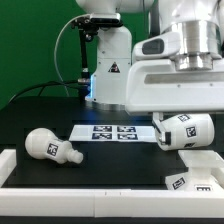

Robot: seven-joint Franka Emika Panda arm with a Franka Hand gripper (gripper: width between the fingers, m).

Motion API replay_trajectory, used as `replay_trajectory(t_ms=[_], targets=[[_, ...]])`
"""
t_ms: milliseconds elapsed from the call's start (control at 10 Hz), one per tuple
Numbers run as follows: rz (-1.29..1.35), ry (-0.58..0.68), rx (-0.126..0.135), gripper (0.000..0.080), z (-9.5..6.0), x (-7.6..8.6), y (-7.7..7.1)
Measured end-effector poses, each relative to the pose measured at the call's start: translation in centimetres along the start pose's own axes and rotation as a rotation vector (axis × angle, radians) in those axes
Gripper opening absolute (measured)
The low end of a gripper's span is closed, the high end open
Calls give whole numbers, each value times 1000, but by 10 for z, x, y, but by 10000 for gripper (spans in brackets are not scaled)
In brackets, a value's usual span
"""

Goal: Assemble lamp

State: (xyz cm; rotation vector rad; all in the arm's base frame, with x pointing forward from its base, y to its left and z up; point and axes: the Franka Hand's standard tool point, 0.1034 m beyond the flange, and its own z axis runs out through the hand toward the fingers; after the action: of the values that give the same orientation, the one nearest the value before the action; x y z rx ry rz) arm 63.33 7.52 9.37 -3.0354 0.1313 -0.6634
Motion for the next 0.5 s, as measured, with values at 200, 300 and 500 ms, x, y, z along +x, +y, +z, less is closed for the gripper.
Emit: replay_trajectory(t_ms=[200,300,500], targets=[[18,-84,-7,698,-10,16,20],[28,-75,-12,698,-11,23,29],[26,-77,-12,698,-10,19,26]])
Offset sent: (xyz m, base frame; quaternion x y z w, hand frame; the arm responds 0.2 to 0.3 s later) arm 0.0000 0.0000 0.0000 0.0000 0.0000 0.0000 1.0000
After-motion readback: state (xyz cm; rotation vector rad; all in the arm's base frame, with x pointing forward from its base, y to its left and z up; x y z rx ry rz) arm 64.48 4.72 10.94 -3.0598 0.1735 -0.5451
